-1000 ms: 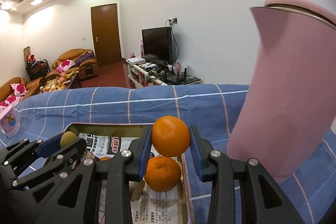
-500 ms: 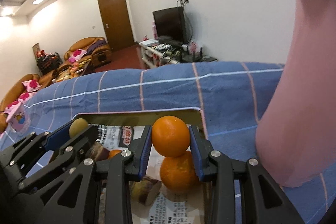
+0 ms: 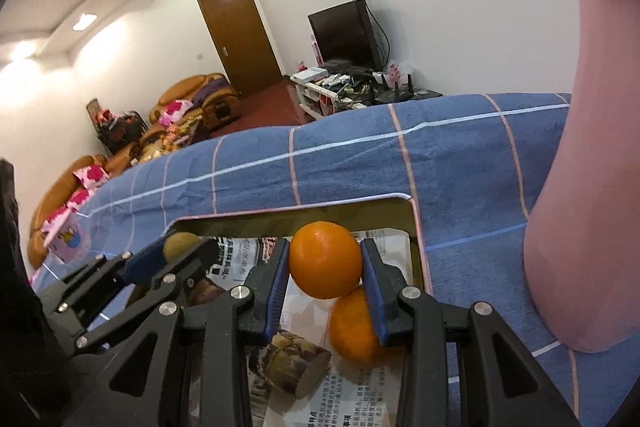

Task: Organize fruits
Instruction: 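Lower the green fruit into the tin with left tool while right tool releases the orange, then withdraw both open tools from the tin toward the loose fruits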

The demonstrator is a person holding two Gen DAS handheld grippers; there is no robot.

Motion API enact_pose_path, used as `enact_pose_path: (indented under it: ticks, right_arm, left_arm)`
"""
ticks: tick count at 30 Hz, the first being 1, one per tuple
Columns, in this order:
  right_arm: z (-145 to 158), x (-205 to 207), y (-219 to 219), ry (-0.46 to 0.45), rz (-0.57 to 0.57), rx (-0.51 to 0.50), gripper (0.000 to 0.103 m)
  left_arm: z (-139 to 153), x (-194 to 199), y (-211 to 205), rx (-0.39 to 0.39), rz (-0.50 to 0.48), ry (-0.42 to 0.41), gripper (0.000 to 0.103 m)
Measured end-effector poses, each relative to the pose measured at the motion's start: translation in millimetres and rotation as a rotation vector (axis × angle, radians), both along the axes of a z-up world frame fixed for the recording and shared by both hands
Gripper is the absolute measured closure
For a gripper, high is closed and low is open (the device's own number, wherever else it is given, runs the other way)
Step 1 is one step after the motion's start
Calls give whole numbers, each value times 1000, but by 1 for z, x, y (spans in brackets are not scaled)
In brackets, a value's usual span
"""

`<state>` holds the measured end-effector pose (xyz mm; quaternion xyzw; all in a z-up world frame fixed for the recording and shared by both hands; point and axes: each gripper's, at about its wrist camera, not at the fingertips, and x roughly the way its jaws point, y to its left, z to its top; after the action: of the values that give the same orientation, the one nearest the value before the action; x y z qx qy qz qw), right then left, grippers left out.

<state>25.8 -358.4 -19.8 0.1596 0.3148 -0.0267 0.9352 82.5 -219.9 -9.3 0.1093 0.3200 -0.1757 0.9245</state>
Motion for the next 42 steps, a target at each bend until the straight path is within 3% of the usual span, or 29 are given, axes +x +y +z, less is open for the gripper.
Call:
enact_pose_path:
  ticks: [1,3,5,9,14,19,20,21,23,25,33,42]
  right_arm:
    - [1,-2,1,-6,1,13,63]
    - [1,-5,1,-25,22,57,53]
    - [6,-9,3,-54,13,53,52]
    - [16,-22,3,-120,-49,6,50]
    - [20,-33,-7,-136,-165,-20,49]
    - [27,-44,0,-169,-208,-94,49]
    - [29,-49,5,-191,-213,-127,46]
    - [31,-53,8,-210,-218,-153,34]
    - [34,-62,19,-248,-240,-208,20]
    - [37,-69,26,-277,-249,-238,20]
    - [38,-76,36,-256,-256,-252,20]
    - [36,-88,55,-257,-249,-219,20]
  left_arm:
    - [0,-3,-3,11,-19,-3,27]
    - [5,-16,-9,36,-41,-85,8]
    - [9,-31,-14,80,-48,-181,1]
    - [13,-39,-11,52,-46,-179,1]
    - [14,-40,9,-4,-4,-154,0]
    - [13,-42,30,-40,45,-145,0]
    - [13,-42,35,-44,58,-145,0]
    - [13,-42,38,-45,70,-147,0]
    - [11,-43,47,-46,102,-154,0]
    - [10,-41,53,-47,121,-145,0]
    - [8,-49,72,-54,134,-140,0]
    - [8,-53,84,-52,143,-128,0]
